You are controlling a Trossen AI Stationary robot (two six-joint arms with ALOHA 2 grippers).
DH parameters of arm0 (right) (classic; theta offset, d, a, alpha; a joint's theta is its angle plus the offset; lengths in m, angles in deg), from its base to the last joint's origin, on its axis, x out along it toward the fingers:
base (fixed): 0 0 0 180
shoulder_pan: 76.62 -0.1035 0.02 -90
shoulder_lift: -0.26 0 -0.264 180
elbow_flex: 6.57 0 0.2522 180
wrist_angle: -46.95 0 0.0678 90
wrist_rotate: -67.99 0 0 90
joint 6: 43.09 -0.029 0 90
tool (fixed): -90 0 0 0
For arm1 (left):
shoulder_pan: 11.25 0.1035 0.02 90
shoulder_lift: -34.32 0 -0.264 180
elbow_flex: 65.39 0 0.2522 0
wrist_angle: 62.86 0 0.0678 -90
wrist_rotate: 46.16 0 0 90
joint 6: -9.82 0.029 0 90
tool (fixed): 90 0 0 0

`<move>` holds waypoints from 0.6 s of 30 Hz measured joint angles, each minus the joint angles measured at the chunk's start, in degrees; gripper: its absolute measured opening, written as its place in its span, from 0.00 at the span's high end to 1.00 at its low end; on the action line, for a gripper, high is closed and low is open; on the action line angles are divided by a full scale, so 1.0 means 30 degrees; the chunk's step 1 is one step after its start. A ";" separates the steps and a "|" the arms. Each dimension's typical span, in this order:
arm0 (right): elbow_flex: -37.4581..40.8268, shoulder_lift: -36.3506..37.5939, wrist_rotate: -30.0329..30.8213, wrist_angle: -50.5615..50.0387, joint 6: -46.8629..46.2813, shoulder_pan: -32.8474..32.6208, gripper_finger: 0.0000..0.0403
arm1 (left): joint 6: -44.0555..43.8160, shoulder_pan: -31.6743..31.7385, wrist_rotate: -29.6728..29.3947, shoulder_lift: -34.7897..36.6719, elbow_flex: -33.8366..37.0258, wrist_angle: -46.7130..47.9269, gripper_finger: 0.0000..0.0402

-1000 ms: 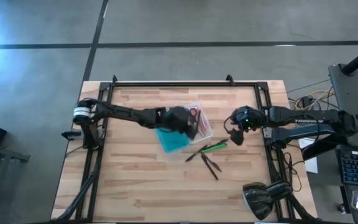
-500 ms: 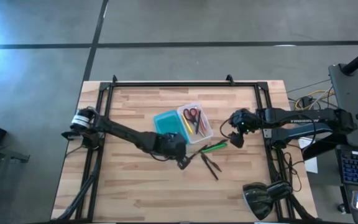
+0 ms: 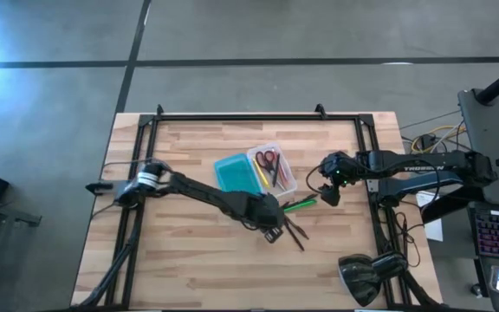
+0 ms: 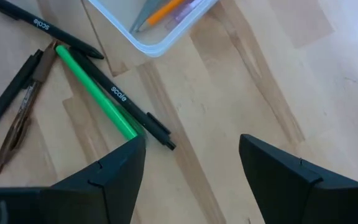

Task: Pick & place school supplies into a supply box
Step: Put the black pen into the blue supply box

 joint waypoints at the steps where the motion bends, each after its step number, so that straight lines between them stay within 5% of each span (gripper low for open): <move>1: 0.0000 0.0000 0.0000 -0.0104 0.0000 -0.0007 0.38 | 0.0144 0.0036 -0.0032 -0.0505 -0.0718 0.0527 0.79; 8: 0.0000 0.0007 0.0007 -0.0896 -0.0151 -0.0058 0.38 | 0.0633 0.0108 -0.0291 -0.2961 -0.4094 0.2722 0.79; 18: 0.0058 0.0015 0.0020 -0.0915 -0.0221 -0.0250 0.38 | 0.2429 0.0136 -0.0304 -0.3671 -0.4447 0.2683 0.83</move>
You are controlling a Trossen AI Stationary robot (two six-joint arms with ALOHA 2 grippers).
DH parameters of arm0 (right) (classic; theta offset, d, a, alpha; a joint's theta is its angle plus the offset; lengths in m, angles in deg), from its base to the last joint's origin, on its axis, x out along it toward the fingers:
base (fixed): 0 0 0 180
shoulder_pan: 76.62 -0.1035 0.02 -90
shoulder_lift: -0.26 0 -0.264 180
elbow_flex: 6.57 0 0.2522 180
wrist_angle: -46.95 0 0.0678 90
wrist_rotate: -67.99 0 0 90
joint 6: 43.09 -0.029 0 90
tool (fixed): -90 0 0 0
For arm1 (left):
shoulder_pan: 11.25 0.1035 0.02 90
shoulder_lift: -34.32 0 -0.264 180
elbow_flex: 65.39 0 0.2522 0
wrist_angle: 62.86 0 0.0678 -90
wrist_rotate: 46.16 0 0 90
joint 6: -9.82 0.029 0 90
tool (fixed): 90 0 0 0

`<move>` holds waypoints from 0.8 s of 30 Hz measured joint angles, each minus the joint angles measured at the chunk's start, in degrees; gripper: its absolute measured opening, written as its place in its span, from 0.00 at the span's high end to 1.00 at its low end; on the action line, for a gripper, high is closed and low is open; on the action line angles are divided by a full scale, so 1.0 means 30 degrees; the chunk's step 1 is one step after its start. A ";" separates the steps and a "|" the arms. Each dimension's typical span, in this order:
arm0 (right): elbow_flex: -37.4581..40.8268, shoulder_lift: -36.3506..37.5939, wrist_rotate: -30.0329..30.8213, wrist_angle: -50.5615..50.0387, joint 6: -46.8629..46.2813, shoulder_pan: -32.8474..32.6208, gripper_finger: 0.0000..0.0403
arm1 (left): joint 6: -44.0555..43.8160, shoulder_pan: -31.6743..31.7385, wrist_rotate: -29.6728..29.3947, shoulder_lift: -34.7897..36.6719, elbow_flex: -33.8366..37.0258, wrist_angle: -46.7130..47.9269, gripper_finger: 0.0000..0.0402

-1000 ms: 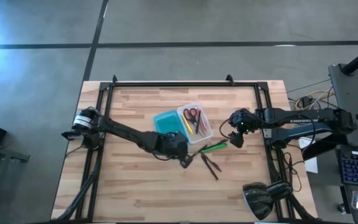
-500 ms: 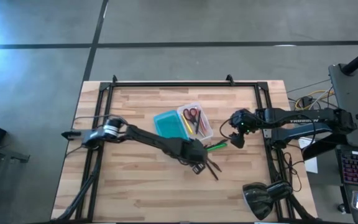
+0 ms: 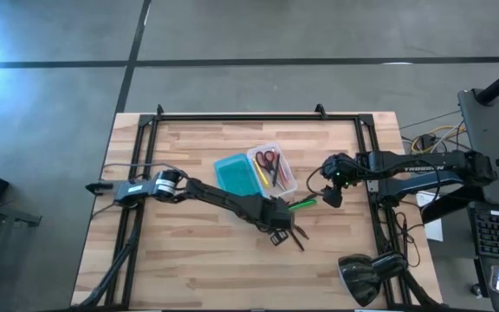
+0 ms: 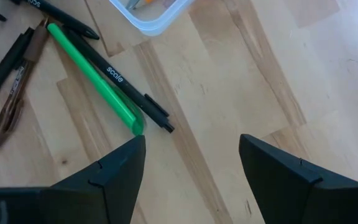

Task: Pick & place school supplies into a supply box
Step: Put the black pen into the blue supply box

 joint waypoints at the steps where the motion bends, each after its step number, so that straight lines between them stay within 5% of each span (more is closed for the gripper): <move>1: 0.0000 0.0000 0.0002 -0.0001 0.0003 0.0002 0.38 | 0.0197 0.0007 -0.0015 0.0000 0.0001 0.0013 0.85; 7: 0.0000 0.0000 0.0157 0.0029 0.0003 0.0002 0.38 | 0.1014 0.0039 0.0009 0.0000 0.0015 -0.0015 0.99; 15: 0.0007 0.0000 0.0209 0.0104 -0.0277 0.0005 0.38 | 0.0583 0.0301 0.1933 0.0628 0.0068 0.0217 1.00; 24: 0.0007 0.0015 0.0227 0.0189 -0.0289 0.0001 0.38 | 0.0566 0.0967 0.0970 0.2077 0.0046 0.0323 1.00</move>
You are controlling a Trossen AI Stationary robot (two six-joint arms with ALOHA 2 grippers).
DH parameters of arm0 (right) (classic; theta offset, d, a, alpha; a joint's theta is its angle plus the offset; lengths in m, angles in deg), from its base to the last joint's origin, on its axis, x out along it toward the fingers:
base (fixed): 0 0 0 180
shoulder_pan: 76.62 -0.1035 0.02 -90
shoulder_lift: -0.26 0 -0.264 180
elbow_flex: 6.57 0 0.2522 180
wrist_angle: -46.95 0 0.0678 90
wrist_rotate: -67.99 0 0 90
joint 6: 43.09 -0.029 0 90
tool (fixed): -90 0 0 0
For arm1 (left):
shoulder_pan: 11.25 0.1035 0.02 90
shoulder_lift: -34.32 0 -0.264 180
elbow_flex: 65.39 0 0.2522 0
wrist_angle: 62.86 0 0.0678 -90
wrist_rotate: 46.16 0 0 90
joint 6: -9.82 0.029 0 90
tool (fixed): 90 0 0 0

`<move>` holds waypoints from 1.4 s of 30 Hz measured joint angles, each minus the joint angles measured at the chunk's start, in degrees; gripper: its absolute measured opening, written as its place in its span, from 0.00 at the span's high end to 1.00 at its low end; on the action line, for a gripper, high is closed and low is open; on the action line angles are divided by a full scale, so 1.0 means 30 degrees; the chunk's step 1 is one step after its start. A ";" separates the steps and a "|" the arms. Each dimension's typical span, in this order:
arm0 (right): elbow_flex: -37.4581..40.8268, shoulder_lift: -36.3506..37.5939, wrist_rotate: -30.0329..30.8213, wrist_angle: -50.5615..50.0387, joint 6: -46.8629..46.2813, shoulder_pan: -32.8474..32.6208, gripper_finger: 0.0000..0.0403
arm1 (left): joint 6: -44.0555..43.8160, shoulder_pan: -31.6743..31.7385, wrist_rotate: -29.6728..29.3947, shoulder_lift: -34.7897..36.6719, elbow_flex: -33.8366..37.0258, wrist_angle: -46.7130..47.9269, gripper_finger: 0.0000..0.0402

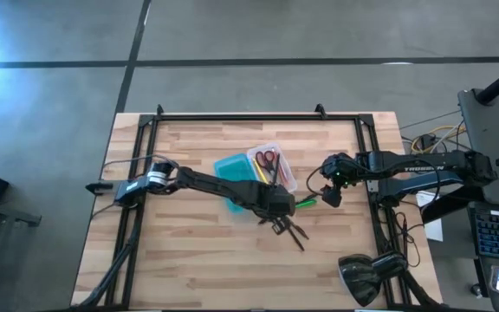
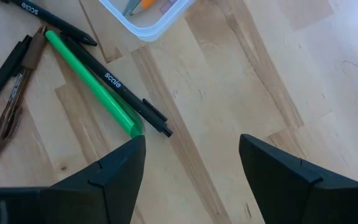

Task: Pick & place school supplies into a supply box
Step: Put the black pen into the blue supply box

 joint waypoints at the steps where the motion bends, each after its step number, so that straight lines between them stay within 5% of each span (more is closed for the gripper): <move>1: 0.0000 0.0012 -0.0002 0.0011 0.0003 0.0005 0.38 | 0.0178 0.0033 -0.0050 0.0014 0.0005 0.0016 1.00; 6: 0.0000 0.0015 -0.0007 -0.0007 0.0007 0.0001 0.38 | -0.1088 0.0043 0.1035 0.0016 0.0005 0.0601 0.96; 17: 0.0000 0.0015 0.0088 0.0036 0.0226 0.0002 0.38 | -0.3477 0.0454 0.1756 -0.0043 0.0041 0.1185 0.69; 35: 0.0109 0.0000 0.0482 0.0050 0.0153 0.0008 0.38 | -0.2954 0.0457 0.1055 -0.1794 0.0093 0.0967 0.69; 42: 0.0109 0.0000 0.0479 0.0044 0.0087 0.0008 0.38 | -0.2486 0.0381 0.0576 -0.2174 0.0041 0.1151 0.80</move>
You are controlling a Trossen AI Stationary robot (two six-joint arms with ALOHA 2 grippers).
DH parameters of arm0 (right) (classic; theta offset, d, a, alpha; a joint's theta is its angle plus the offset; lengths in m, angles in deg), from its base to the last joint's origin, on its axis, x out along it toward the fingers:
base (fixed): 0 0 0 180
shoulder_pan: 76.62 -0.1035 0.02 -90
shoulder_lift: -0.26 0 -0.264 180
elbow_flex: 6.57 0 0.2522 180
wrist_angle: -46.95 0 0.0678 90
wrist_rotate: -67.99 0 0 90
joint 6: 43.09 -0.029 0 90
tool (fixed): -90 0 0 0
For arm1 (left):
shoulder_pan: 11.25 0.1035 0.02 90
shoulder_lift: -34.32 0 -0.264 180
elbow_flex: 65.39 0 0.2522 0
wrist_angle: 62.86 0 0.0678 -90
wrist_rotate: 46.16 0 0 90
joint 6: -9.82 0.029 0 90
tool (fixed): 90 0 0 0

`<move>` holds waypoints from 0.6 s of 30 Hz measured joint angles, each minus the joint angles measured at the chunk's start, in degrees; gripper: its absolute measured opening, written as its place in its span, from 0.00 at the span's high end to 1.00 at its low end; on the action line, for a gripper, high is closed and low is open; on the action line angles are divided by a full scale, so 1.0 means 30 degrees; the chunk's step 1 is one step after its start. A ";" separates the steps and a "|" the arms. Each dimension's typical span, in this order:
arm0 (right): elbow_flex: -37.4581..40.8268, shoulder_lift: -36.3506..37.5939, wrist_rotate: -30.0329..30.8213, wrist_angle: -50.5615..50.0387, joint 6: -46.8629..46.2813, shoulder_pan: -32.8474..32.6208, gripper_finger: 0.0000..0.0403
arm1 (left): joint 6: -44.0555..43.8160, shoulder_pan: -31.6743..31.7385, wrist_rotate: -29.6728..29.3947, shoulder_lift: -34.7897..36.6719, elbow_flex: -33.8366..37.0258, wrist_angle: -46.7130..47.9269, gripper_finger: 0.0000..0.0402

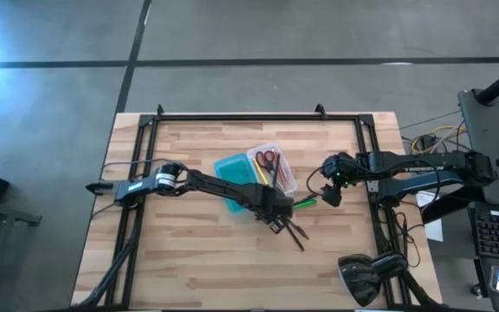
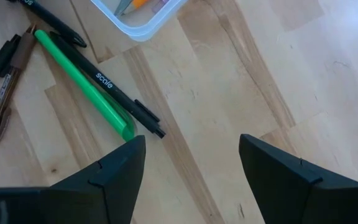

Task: Pick & place school supplies into a supply box
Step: Put the black pen into the blue supply box

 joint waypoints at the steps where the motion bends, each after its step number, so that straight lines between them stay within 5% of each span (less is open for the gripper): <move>1: 0.0000 0.0000 -0.0003 0.0002 0.0000 0.0000 0.38 | 0.0058 0.0000 -0.0098 -0.0004 0.0000 0.0055 0.83; 6: 0.0000 0.0000 0.0079 0.0000 -0.0029 0.0000 0.39 | 0.0320 -0.0007 -0.0440 -0.0019 0.0006 0.0072 0.97; 18: 0.0000 0.0000 0.0490 0.0000 -0.0087 -0.0001 0.41 | 0.0258 0.0134 0.2947 0.0032 -0.0978 -0.1015 0.98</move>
